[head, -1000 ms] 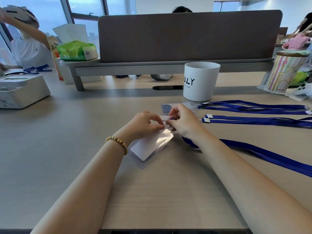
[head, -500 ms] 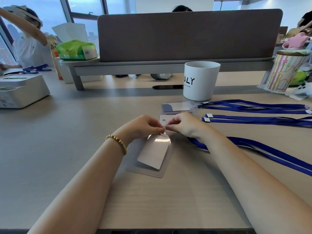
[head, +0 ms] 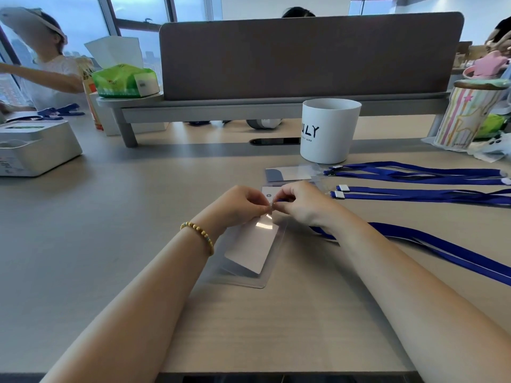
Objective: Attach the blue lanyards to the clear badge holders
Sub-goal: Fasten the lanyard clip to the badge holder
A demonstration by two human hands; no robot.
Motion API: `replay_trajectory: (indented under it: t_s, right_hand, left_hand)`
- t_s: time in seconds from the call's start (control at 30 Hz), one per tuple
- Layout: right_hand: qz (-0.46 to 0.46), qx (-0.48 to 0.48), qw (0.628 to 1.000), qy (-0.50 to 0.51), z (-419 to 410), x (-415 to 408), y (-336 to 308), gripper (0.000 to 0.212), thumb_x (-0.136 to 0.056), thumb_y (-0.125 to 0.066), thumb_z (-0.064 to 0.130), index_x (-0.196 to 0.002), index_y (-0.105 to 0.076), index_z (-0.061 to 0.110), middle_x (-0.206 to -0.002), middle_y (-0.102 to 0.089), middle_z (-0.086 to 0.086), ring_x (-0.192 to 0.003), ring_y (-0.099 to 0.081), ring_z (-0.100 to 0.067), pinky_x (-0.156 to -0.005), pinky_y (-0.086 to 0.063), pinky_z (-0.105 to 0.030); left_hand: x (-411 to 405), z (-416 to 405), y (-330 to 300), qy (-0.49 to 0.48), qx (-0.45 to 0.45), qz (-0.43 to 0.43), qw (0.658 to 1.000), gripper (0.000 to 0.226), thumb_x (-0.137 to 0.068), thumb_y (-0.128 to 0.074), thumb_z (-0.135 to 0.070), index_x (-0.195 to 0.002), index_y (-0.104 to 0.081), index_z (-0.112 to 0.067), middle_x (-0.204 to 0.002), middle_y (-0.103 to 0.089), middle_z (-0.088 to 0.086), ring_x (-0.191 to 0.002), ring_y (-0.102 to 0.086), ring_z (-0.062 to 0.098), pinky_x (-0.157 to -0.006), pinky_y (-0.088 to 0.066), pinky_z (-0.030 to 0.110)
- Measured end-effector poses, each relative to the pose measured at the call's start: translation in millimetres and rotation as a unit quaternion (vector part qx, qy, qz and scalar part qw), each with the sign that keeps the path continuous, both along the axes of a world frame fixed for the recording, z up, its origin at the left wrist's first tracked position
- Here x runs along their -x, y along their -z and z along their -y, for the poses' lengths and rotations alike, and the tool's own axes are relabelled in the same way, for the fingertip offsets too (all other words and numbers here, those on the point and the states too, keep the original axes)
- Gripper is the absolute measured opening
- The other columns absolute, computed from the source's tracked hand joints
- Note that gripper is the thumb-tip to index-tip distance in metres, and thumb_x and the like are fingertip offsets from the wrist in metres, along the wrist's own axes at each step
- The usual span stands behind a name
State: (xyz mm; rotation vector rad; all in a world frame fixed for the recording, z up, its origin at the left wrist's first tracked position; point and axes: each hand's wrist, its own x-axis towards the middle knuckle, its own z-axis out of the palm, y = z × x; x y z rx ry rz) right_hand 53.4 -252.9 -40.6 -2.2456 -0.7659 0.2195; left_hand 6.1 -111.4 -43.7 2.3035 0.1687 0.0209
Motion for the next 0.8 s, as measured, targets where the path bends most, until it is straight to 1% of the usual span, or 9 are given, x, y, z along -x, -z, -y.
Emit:
replay_trajectory:
  t_s: [0.17, 0.27, 0.33, 0.4, 0.47, 0.53, 0.6, 0.7, 0.8]
  right_hand:
    - [0.002, -0.085, 0.995, 0.053, -2, -6, 1, 0.012, -0.092, -0.057, 0.014, -0.096, -0.066, 0.008, -0.082, -0.058, -0.002, -0.074, -0.051, -0.012, -0.054, -0.035, -0.008]
    - [-0.023, -0.133, 0.986, 0.102, 5, -13, 0, 0.005, -0.093, -0.055, 0.015, -0.091, -0.06, 0.015, -0.071, -0.052, 0.005, -0.062, -0.046, -0.006, -0.052, -0.037, -0.011]
    - [-0.049, -0.128, 0.986, 0.095, 11, -18, 1, 0.005, -0.092, -0.056, 0.017, -0.089, -0.06, 0.014, -0.066, -0.05, 0.005, -0.059, -0.044, -0.008, -0.053, -0.035, -0.019]
    - [-0.053, -0.1, 0.99, 0.087, 15, -19, 1, 0.006, -0.092, -0.057, 0.018, -0.091, -0.06, 0.014, -0.065, -0.05, 0.005, -0.057, -0.042, -0.008, -0.052, -0.031, -0.018]
    - [-0.045, -0.066, 0.994, 0.074, 23, -22, 1, 0.007, -0.09, -0.059, 0.019, -0.096, -0.06, 0.015, -0.069, -0.051, 0.005, -0.059, -0.042, -0.007, -0.053, -0.03, -0.018]
    - [-0.02, -0.001, 0.999, 0.05, 35, -26, 1, 0.01, -0.088, -0.062, 0.02, -0.098, -0.059, 0.019, -0.078, -0.053, 0.004, -0.07, -0.048, -0.011, -0.061, -0.035, -0.021]
    - [0.013, 0.073, 0.996, 0.051, 51, -33, 5, 0.002, -0.09, -0.058, 0.022, -0.092, -0.057, 0.023, -0.086, -0.057, 0.002, -0.083, -0.052, -0.016, -0.07, -0.038, -0.026]
    - [0.053, 0.134, 0.984, 0.108, 83, -44, 14, 0.018, -0.095, -0.046, 0.016, -0.083, -0.055, 0.025, -0.097, -0.06, -0.001, -0.089, -0.056, -0.023, -0.074, -0.042, -0.033]
    - [0.11, 0.192, 0.959, 0.178, 118, -48, 15, 0.024, -0.09, -0.041, 0.004, -0.081, -0.05, 0.024, -0.09, -0.059, -0.003, -0.079, -0.052, -0.024, -0.065, -0.04, -0.034]
  left_hand:
    - [-7, -4, -1, -0.059, 0.031, 0.031, 0.997, 0.019, -0.086, -0.061, -0.029, -0.1, -0.054, -0.017, -0.084, -0.053, -0.004, -0.084, -0.053, 0.015, -0.067, -0.045, 0.019]
    - [-6, -13, -4, -0.075, 0.033, -0.063, 0.995, 0.043, -0.082, -0.063, -0.042, -0.113, -0.045, -0.018, -0.099, -0.049, 0.0, -0.093, -0.052, 0.02, -0.076, -0.048, 0.029]
    - [-5, -14, -3, -0.045, 0.021, -0.087, 0.995, 0.044, -0.085, -0.06, -0.04, -0.12, -0.049, -0.016, -0.103, -0.051, 0.002, -0.091, -0.051, 0.019, -0.072, -0.047, 0.026]
    - [-4, -11, -2, -0.039, 0.011, -0.065, 0.997, 0.039, -0.087, -0.057, -0.04, -0.119, -0.052, -0.017, -0.102, -0.053, 0.003, -0.088, -0.052, 0.018, -0.065, -0.046, 0.023]
    - [-9, -10, 0, -0.037, -0.056, -0.026, 0.997, 0.036, -0.09, -0.05, -0.044, -0.11, -0.06, -0.015, -0.095, -0.056, 0.004, -0.085, -0.053, 0.02, -0.071, -0.046, 0.027]
    - [-14, -10, 0, -0.051, -0.117, 0.015, 0.992, 0.043, -0.093, -0.042, -0.046, -0.083, -0.064, -0.01, -0.075, -0.057, 0.007, -0.073, -0.053, 0.024, -0.064, -0.043, 0.029]
    - [-17, -12, -4, -0.083, -0.142, 0.043, 0.986, 0.05, -0.095, -0.037, -0.045, -0.06, -0.051, -0.012, -0.057, -0.048, 0.005, -0.061, -0.047, 0.025, -0.053, -0.035, 0.028]
    - [-21, -13, -10, -0.057, -0.226, 0.055, 0.971, 0.052, -0.095, -0.035, -0.048, -0.071, -0.063, -0.011, -0.066, -0.059, 0.006, -0.068, -0.058, 0.026, -0.062, -0.048, 0.032]
    - [-22, -8, -10, 0.004, -0.309, 0.048, 0.95, 0.053, -0.092, -0.035, -0.054, -0.088, -0.069, -0.014, -0.082, -0.066, 0.006, -0.076, -0.061, 0.023, -0.07, -0.051, 0.034]
